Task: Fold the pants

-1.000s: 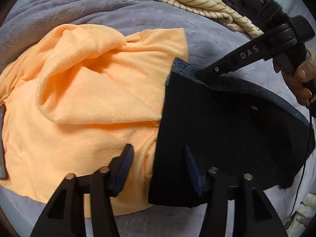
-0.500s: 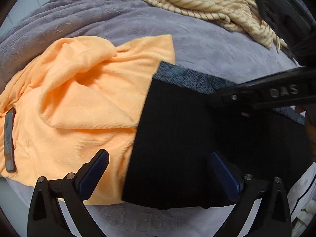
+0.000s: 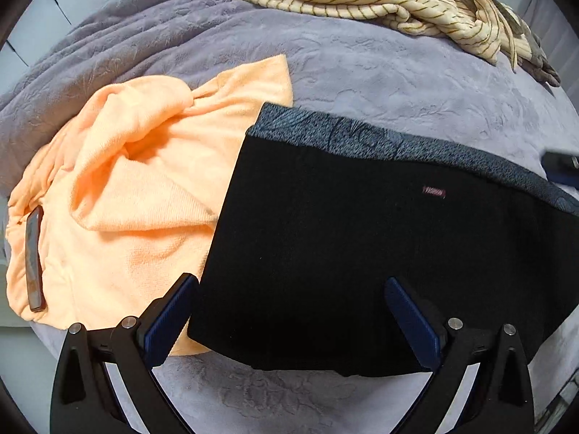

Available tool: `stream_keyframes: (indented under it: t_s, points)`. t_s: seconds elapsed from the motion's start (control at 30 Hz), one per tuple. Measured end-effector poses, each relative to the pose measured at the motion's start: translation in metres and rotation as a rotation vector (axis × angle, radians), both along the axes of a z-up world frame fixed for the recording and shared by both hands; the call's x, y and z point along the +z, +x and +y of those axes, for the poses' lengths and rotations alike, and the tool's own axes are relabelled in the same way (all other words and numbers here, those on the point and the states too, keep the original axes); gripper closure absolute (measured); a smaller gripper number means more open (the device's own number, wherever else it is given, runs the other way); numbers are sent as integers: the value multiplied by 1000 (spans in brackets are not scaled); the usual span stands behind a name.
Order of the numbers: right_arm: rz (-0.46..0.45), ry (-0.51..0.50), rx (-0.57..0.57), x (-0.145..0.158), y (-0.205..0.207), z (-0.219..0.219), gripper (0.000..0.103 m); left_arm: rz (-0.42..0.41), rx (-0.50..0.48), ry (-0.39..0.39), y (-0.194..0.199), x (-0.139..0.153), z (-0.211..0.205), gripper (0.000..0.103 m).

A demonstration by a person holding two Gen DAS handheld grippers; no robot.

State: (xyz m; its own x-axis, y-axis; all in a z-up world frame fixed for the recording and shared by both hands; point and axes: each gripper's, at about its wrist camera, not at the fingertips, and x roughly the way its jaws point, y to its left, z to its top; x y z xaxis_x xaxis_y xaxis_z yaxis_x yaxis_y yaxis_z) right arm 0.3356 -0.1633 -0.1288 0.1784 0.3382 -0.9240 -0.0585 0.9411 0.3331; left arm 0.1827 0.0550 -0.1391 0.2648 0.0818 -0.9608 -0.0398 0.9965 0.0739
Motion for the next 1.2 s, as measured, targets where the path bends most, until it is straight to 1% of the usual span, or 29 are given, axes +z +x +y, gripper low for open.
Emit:
stream_keyframes:
  t_s: [0.07,0.13,0.2,0.27,0.33,0.37,0.43,0.53,0.6,0.63,0.7,0.77,0.8,0.9,0.93,0.97,1.0,1.03,1.2]
  points:
    - [22,34,-74,11,-31,-34,46,-19,-11,11,1,9,-12,0]
    - [51,85,-174,17,-64,-79,46,-36,-29,29,4,16,-25,0]
    - [87,132,-289,14,-103,-118,46,-58,-32,52,5,22,-34,0]
    - [124,159,-389,10,-137,-152,46,-78,5,61,5,29,-32,0]
    - [149,169,-468,4,-167,-178,46,-83,56,51,-1,33,-24,0]
    - [156,177,-495,1,-176,-185,46,-85,66,56,-2,34,-23,0]
    - [165,218,-565,-7,-196,-205,46,-76,47,54,-1,31,-27,0]
    - [149,313,-649,-19,-204,-221,48,-45,-15,21,-3,27,-53,0]
    - [145,363,-698,-27,-204,-229,62,-38,-71,-6,-13,29,-81,0]
    - [143,391,-729,-32,-203,-233,65,-29,-110,-24,-16,25,-99,0]
    - [146,429,-760,-40,-201,-237,70,3,-162,-47,-16,11,-131,0]
    - [154,462,-783,-46,-199,-240,72,46,-208,-88,-18,-6,-161,0]
    - [154,473,-785,-45,-199,-242,72,65,-229,-89,-20,-15,-175,0]
    - [143,466,-755,-39,-202,-247,72,128,-268,-69,-31,-38,-198,0]
    - [145,448,-748,-40,-202,-248,72,137,-279,-34,-35,-45,-203,0]
    - [146,428,-752,-43,-202,-250,73,127,-300,2,-40,-48,-207,0]
    - [144,400,-766,-46,-204,-253,91,116,-319,20,-44,-49,-211,0]
    - [147,383,-773,-49,-204,-253,94,110,-328,28,-47,-48,-213,0]
    - [140,385,-779,-53,-224,-253,96,151,-338,36,-45,-46,-220,0]
